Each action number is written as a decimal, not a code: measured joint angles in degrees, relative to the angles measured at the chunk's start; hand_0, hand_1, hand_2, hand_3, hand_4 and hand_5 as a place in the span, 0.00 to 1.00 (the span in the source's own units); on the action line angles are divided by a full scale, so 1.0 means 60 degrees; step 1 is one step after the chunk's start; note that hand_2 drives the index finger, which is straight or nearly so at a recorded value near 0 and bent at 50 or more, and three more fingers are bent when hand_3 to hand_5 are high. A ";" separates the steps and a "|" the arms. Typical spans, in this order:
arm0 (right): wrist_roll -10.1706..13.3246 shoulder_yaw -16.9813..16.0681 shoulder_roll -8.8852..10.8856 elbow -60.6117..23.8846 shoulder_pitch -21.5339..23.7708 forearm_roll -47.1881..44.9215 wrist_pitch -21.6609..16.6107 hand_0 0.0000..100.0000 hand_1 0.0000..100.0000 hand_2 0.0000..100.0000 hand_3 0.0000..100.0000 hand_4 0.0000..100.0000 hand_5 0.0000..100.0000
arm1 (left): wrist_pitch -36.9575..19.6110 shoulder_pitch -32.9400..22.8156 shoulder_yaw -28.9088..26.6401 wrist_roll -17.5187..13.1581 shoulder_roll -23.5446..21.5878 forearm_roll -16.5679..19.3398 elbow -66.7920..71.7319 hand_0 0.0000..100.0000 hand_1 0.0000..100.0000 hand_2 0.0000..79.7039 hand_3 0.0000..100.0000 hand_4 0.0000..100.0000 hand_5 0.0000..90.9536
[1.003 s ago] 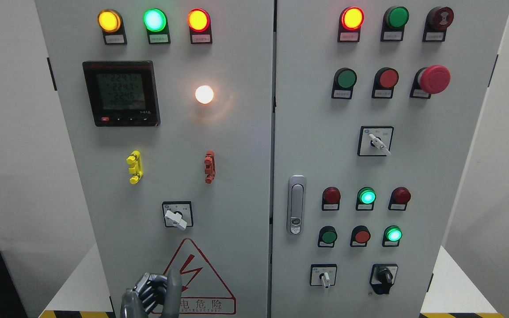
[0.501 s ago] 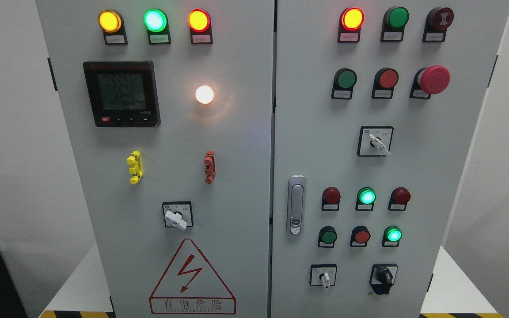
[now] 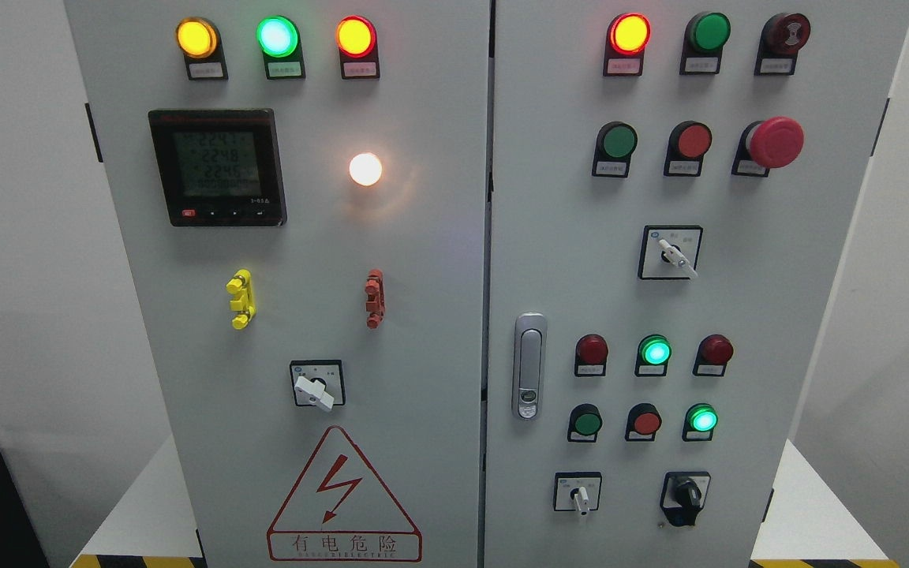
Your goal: Turn on light switch 1
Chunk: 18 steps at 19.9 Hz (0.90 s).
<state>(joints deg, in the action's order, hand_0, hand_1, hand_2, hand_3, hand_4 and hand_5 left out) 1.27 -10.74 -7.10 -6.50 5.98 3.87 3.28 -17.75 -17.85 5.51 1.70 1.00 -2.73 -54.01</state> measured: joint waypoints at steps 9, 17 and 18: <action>0.0000 0.0001 0.0000 0.0000 0.0000 0.0000 0.0000 0.00 0.00 0.00 0.00 0.00 0.00 | 0.1371 0.1078 0.0502 -0.0528 0.0004 0.0360 0.4176 0.32 0.23 0.00 0.00 0.03 0.00; 0.0000 0.0001 -0.0001 0.0000 0.0000 0.0000 0.0000 0.00 0.00 0.00 0.00 0.00 0.00 | 0.2590 0.1636 0.0711 -0.0991 0.0112 0.0158 0.6061 0.32 0.11 0.00 0.00 0.00 0.00; 0.0000 0.0001 -0.0001 0.0000 0.0000 0.0000 0.0000 0.00 0.00 0.00 0.00 0.00 0.00 | 0.2627 0.1666 0.0726 -0.0999 0.0128 0.0140 0.6217 0.32 0.10 0.00 0.00 0.00 0.00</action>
<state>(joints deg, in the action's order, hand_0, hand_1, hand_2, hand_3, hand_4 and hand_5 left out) 1.27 -10.73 -7.10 -6.51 5.98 3.87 3.28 -1.99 -7.85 9.87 -4.30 1.76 -1.89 -16.71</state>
